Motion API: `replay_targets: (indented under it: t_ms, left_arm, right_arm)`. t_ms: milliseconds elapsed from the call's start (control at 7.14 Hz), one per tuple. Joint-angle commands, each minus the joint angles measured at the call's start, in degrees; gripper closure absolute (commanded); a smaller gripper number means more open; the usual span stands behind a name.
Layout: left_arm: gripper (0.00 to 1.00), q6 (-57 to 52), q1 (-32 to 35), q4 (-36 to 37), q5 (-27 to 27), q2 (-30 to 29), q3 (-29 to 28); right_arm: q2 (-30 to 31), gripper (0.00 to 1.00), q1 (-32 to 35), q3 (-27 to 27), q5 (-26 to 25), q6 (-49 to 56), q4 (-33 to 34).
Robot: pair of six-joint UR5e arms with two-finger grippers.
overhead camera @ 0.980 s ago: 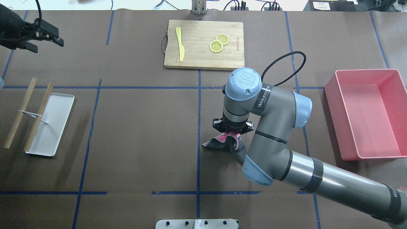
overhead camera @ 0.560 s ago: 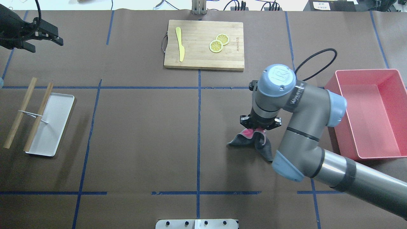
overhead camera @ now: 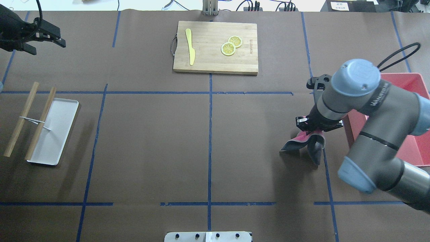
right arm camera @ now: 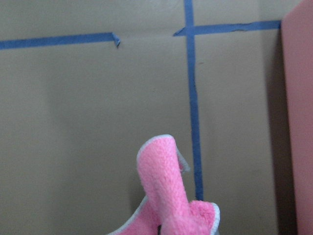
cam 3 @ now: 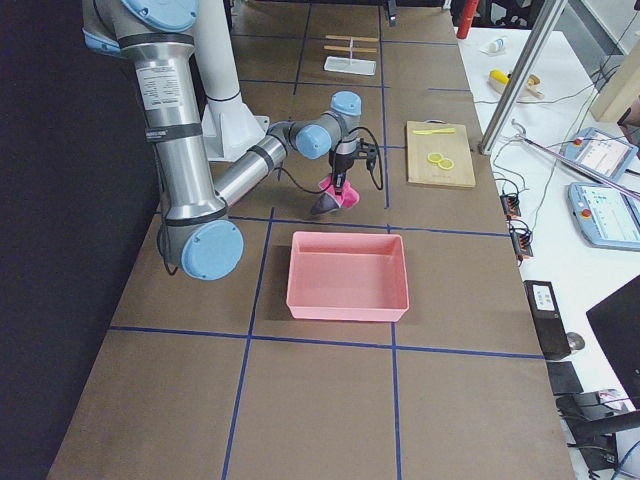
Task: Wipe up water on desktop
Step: 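Carry the pink cloth into the pink bin with the right gripper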
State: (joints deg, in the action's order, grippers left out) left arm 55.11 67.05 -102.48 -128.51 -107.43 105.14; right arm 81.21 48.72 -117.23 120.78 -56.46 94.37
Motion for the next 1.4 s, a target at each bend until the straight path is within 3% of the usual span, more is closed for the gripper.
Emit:
replay_targets:
  t_ms: [0,140,280,560,840,980,1120,1260]
  left_arm:
    - [0.0,0.0,0.5,-0.2,-0.2,1.2,0.7]
    - [0.0,0.0,0.5,-0.2,-0.2,1.2,0.7]
    - [0.0,0.0,0.5,-0.2,-0.2,1.2,0.7]
    - [0.0,0.0,0.5,-0.2,-0.3,1.2,0.7]
    - [0.0,0.0,0.6,-0.2,-0.2,1.2,0.7]
    - [0.0,0.0,0.8,-0.2,-0.3,1.2,0.8]
    - [0.0,0.0,0.9,-0.2,-0.2,1.2,0.8]
    - [0.0,0.0,0.9,-0.2,-0.2,1.2,1.1]
  right_arm:
    - [10.6,1.0,15.5,-2.8,7.3,18.4,0.0]
    - [14.3,1.0,20.6,-1.2,7.4,29.0,-0.1]
    - [15.5,0.99,21.6,2.1,6.9,33.7,-0.4]
    - [13.0,0.98,21.2,10.0,6.8,33.0,-3.5]
    - [11.5,0.96,17.6,20.6,6.8,33.0,-17.3]
    - [10.0,0.86,17.2,22.8,7.2,33.1,-17.5]
    - [9.9,0.23,17.0,23.0,7.5,33.3,-17.5]
    - [10.0,0.0,17.1,22.5,7.7,33.2,-17.5]
